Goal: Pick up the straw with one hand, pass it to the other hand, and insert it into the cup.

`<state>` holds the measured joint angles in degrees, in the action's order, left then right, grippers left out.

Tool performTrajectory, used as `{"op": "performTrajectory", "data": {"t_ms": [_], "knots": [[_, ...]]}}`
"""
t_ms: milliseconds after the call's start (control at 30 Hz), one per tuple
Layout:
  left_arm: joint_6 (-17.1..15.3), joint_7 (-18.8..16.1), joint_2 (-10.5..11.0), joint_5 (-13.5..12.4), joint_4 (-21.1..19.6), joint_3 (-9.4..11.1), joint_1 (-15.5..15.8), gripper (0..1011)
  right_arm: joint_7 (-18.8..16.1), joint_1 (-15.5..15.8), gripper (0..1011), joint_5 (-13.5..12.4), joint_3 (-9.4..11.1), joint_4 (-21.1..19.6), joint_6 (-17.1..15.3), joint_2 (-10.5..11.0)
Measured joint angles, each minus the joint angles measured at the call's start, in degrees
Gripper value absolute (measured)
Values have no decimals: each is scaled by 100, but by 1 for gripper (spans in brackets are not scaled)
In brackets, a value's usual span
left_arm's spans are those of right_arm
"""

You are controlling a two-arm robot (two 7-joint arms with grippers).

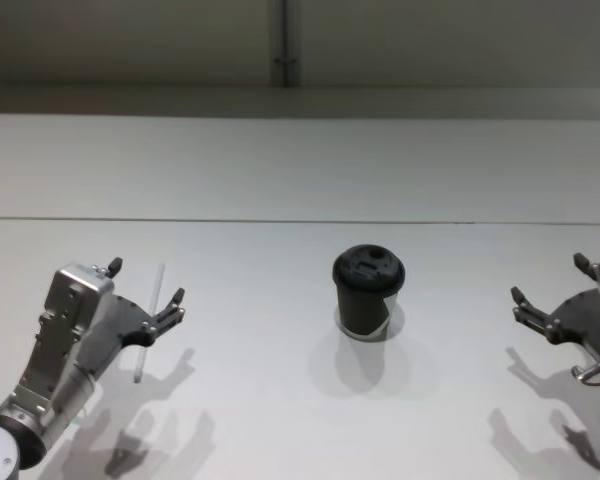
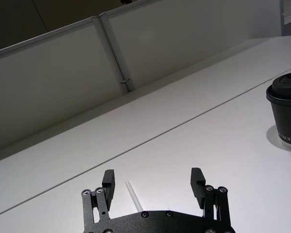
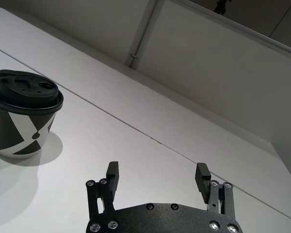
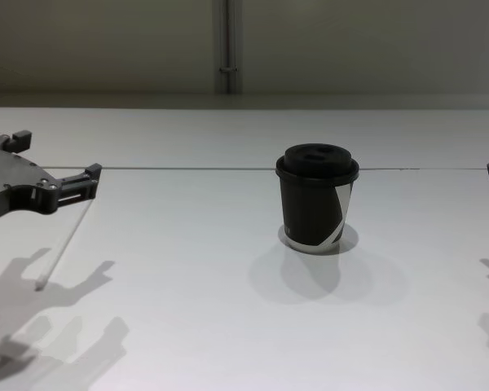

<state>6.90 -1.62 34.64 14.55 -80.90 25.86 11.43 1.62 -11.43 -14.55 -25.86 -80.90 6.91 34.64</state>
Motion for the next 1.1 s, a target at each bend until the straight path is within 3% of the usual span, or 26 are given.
{"op": "performTrajectory", "data": {"t_ms": [1100], "knots": [[0,0,0,0,0,0,0,1001,0,0,1001,0,0,0,0,0]]}}
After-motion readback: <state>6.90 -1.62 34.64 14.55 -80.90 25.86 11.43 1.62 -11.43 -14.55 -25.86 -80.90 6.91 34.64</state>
